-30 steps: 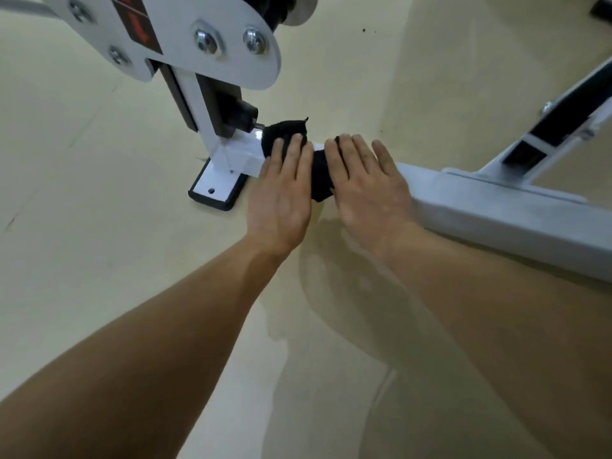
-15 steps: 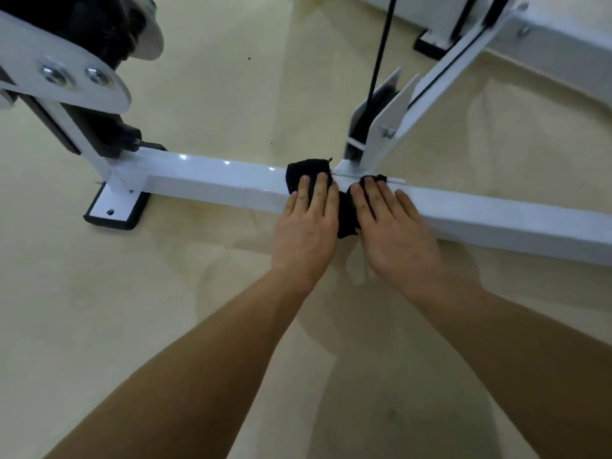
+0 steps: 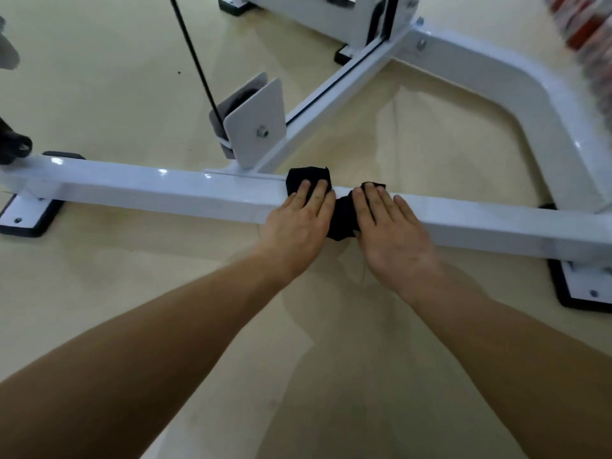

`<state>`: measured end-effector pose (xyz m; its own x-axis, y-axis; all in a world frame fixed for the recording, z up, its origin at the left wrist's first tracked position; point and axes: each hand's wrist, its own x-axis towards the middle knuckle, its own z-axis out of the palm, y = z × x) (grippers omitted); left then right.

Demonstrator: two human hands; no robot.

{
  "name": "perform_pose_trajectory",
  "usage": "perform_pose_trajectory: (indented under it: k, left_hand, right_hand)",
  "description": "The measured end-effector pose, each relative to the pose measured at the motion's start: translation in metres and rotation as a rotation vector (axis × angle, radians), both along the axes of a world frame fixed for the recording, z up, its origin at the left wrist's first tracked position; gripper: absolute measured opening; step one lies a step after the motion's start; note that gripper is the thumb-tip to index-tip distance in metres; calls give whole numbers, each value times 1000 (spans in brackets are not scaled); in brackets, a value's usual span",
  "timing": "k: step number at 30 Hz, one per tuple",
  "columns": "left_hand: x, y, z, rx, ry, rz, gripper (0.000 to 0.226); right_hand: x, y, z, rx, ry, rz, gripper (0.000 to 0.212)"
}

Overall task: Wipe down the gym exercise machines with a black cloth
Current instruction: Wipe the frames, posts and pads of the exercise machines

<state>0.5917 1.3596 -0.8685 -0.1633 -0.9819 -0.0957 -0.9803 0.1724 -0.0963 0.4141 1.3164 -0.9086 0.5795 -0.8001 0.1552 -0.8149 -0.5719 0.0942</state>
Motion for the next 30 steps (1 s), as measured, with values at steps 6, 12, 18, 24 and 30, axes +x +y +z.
perform_pose_trajectory:
  k: [6,12,18,24,30]
  left_hand:
    - [-88,-20,-4,-44,39,-65,59]
    - [-180,-45,-3,-4,75,-177,56]
    - [-256,-70,-4,12,193,-276,56]
    - [-279,-88,-5,36,211,-389,61]
    - [-209,-91,-9,-14,225,-396,57]
  right_hand:
    - [-95,-12,2,57,70,-70,58]
    - [-192,-20,12,130,127,-190,61]
    - [-260,-15,22,112,145,-374,57]
    - [-258,-14,25,190,82,-514,61]
    - [-197,-29,28,238,1,-451,65]
